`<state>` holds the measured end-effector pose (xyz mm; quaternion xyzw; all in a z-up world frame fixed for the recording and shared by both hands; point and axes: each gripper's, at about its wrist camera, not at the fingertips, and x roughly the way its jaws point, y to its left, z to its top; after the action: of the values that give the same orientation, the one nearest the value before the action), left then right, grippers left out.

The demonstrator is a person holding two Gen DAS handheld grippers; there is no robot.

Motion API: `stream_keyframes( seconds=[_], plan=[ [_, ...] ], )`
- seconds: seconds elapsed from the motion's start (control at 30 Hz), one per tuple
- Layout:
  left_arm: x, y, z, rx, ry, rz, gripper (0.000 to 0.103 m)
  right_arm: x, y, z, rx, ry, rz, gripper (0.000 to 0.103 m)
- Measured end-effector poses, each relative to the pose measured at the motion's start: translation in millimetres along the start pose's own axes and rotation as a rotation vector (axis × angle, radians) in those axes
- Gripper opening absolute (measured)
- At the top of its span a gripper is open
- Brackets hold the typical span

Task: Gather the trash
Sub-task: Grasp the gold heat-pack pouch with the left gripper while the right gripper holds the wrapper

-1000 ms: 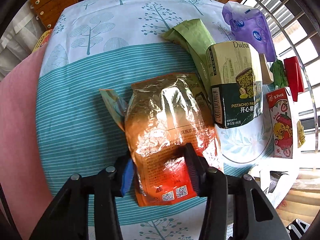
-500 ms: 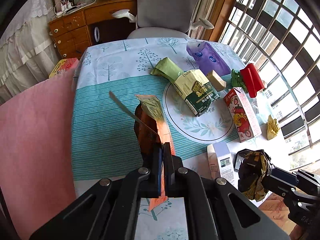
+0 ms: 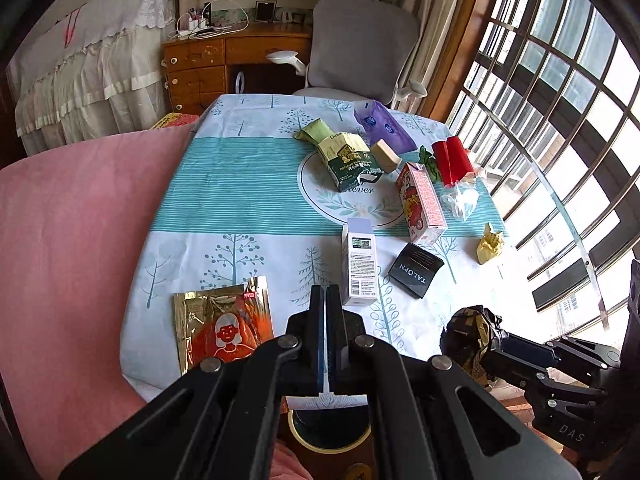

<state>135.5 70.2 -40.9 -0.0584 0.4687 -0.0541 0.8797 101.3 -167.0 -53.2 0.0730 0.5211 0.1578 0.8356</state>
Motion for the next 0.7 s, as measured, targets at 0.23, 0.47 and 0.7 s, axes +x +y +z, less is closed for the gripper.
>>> stream_keyframes(
  seconds=[0.23,0.47,0.7],
  plan=[
    [2.5,12.1,-21.3,-0.006,0.054,0.035,0.022,5.2,-11.4,-33.7,0.041,0.041,0.03,0.026],
    [39.3,50.6,-33.6,-0.09,0.144,0.09,0.096,29.2,-19.8,-44.3,0.102,0.049,0.043,0.026],
    [84.9,58.2,-42.6,-0.055,0.228,0.203,0.102,45.7,-18.5,-32.8,0.12,0.036,0.027,0.026]
  ],
)
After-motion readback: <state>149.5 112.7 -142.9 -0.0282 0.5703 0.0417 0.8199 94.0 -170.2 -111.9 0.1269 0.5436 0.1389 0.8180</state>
